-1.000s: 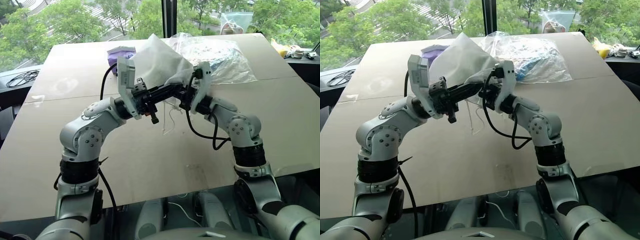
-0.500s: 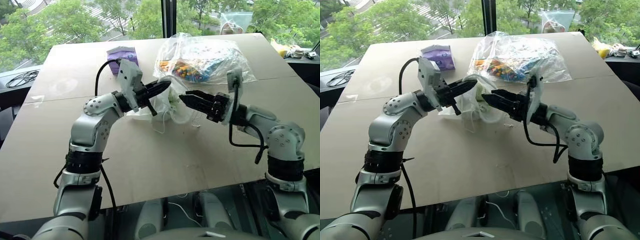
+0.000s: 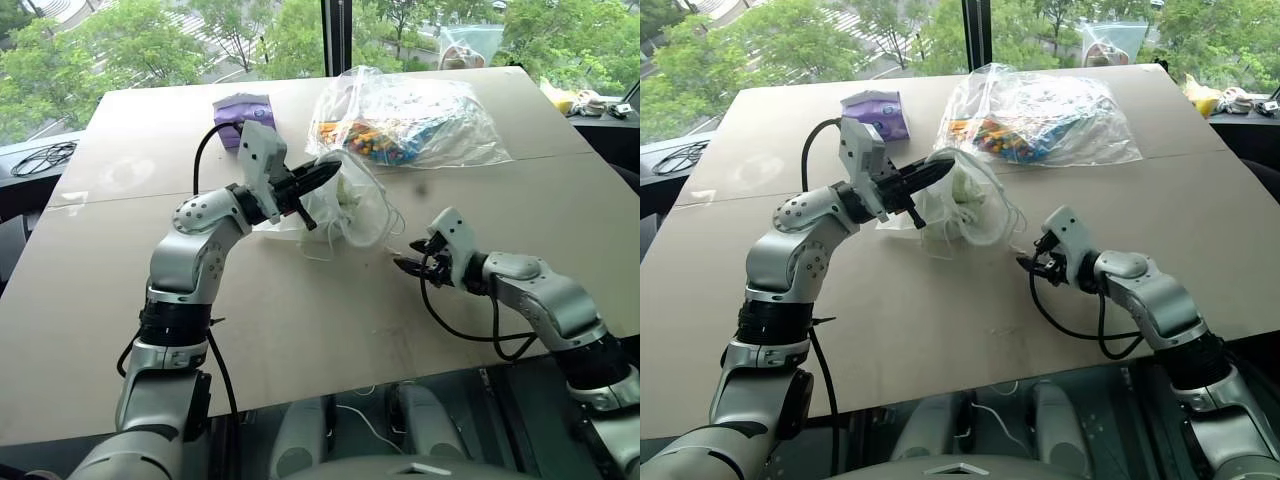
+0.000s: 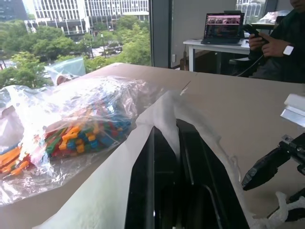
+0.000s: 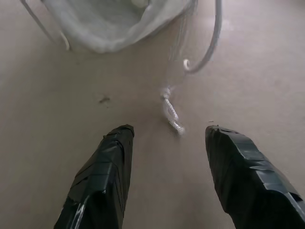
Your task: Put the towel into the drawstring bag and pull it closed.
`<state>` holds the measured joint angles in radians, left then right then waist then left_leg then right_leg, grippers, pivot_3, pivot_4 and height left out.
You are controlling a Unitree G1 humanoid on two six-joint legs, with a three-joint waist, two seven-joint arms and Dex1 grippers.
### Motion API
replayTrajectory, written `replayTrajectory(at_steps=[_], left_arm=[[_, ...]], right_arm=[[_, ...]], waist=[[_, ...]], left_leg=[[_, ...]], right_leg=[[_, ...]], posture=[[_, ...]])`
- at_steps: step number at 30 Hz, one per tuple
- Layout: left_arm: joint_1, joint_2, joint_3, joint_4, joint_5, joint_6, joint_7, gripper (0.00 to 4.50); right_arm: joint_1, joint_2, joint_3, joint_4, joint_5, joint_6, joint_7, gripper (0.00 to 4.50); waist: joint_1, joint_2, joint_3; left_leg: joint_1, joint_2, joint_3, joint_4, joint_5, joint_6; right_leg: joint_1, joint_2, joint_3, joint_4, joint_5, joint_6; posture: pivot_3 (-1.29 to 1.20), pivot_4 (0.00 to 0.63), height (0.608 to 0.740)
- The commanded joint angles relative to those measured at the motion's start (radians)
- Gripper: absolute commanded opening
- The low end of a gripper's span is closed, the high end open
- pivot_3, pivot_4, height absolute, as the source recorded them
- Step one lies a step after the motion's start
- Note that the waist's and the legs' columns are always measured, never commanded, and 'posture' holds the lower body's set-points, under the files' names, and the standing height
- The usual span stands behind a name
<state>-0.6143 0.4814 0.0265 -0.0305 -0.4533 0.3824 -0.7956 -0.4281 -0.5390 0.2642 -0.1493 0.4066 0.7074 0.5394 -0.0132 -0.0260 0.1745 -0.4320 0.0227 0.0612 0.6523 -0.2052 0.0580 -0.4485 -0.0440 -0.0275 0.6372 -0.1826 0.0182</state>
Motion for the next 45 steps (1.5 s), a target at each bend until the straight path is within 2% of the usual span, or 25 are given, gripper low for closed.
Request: replayTrajectory(at_steps=[1,10,16,18,19,22,25,28,31,32,35,38,42,45], left_arm=[[-0.016,0.0,0.017,-0.042,-0.001,-0.005,0.012,0.0],[-0.013,0.003,0.018,-0.049,-0.001,0.0,0.019,0.0],[-0.008,0.004,0.018,-0.053,-0.001,0.002,0.021,0.0],[-0.006,0.005,0.019,-0.052,0.0,0.001,0.022,0.0],[-0.006,0.005,0.019,-0.051,0.001,0.0,0.023,0.0],[-0.006,0.0,0.021,-0.05,0.001,0.004,0.033,0.0],[-0.012,-0.015,0.048,-0.059,-0.059,0.032,0.027,0.0],[-0.019,-0.014,0.056,-0.061,-0.055,0.039,0.048,0.82],[-0.039,0.008,0.09,-0.061,-0.045,0.057,0.097,2.09],[-0.05,0.019,0.119,-0.076,-0.08,0.088,0.103,2.5],[-0.07,0.057,0.197,-0.119,-0.182,0.16,0.097,2.5],[-0.033,0.148,0.284,-0.122,-0.261,0.238,0.057,2.5],[0.081,0.243,0.313,-0.129,-0.264,0.266,0.0,2.5],[0.193,0.283,0.287,-0.225,-0.294,0.309,-0.047,2.5]], right_arm=[[-0.04,0.054,0.006,0.039,-0.066,-0.073,-0.007,3.89],[-0.078,0.193,-0.01,0.163,-0.135,-0.156,0.004,3.89],[-0.066,0.203,-0.017,0.169,-0.149,-0.161,0.037,1.33],[-0.061,0.199,-0.021,0.163,-0.155,-0.152,0.041,0.24],[-0.059,0.195,-0.023,0.162,-0.159,-0.15,0.043,0.02],[-0.057,0.191,-0.036,0.162,-0.165,-0.147,0.043,0.02],[-0.068,0.192,-0.052,0.172,-0.172,-0.144,0.033,0.02],[-0.075,0.194,-0.057,0.176,-0.178,-0.138,0.035,0.0],[-0.076,0.202,-0.057,0.169,-0.184,-0.128,0.036,0.0],[-0.075,0.204,-0.056,0.163,-0.185,-0.124,0.037,0.0],[-0.073,0.212,-0.054,0.147,-0.184,-0.111,0.04,0.0],[-0.08,0.232,-0.051,0.139,-0.18,-0.1,0.041,0.0],[-0.08,0.248,-0.049,0.134,-0.183,-0.089,0.046,0.0],[-0.079,0.249,-0.047,0.135,-0.187,-0.086,0.052,0.0]], waist=[[0.001,0.0,0.0],[0.002,0.0,0.0],[0.002,0.0,0.0],[0.002,0.0,0.0],[0.002,0.0,0.0],[0.002,0.0,0.0],[0.002,0.0,0.0],[0.002,0.0,0.0],[0.0,0.0,0.0],[0.0,0.0,0.0],[-0.002,0.0,0.0],[-0.005,0.0,0.0],[-0.004,0.0,0.0],[0.002,0.0,0.0]], left_leg=[[0.0,0.0,0.0,0.0,0.0,0.0],[0.0,0.0,0.0,0.001,0.0,0.0],[0.0,0.0,0.0,0.001,0.0,0.0],[0.0,0.0,0.0,0.001,0.0,0.0],[0.0,0.0,0.0,0.001,0.0,0.0],[0.0,0.0,0.0,0.001,0.0,0.0],[0.0,0.0,0.0,0.001,0.0,0.0],[0.0,0.0,0.0,0.001,0.0,0.0],[0.0,0.0,0.0,0.001,0.0,0.0],[0.0,0.0,0.0,0.001,0.0,0.0],[0.0,0.0,0.0,0.001,0.0,0.0],[0.001,0.0,0.0,0.001,0.0,0.0],[0.002,0.0,0.001,0.001,0.0,0.0],[0.001,0.0,0.0,0.001,0.0,0.0]], right_leg=[[0.0,0.0,0.0,0.0,0.0,0.0],[0.0,-0.001,0.0,0.0,0.001,0.002],[0.001,-0.001,0.0,0.0,0.001,0.002],[0.001,-0.001,0.0,0.0,0.001,0.002],[0.001,-0.001,0.0,0.0,0.001,0.002],[0.001,-0.001,0.0,0.001,0.001,0.002],[0.001,-0.001,0.0,0.001,0.001,0.002],[0.001,-0.001,0.0,0.001,0.001,0.002],[0.001,-0.001,0.0,0.001,0.002,0.003],[0.0,-0.001,0.0,0.001,0.002,0.003],[0.0,0.0,0.0,0.002,0.002,0.004],[0.0,0.0,0.0,0.002,0.002,0.004],[0.0,-0.001,0.001,0.002,0.002,0.003],[0.0,-0.002,0.0,0.002,0.0,0.0]], posture=[[0.0,0.15,0.74],[0.0,0.15,0.74],[0.0,0.15,0.74],[0.0,0.15,0.74],[0.0,0.15,0.74],[0.0,0.15,0.74],[0.0,0.15,0.74],[0.0,0.15,0.74],[0.0,0.15,0.74],[0.0,0.15,0.74],[0.0,0.15,0.74],[0.0,0.15,0.74],[0.0,0.15,0.74],[0.0,0.15,0.74]])
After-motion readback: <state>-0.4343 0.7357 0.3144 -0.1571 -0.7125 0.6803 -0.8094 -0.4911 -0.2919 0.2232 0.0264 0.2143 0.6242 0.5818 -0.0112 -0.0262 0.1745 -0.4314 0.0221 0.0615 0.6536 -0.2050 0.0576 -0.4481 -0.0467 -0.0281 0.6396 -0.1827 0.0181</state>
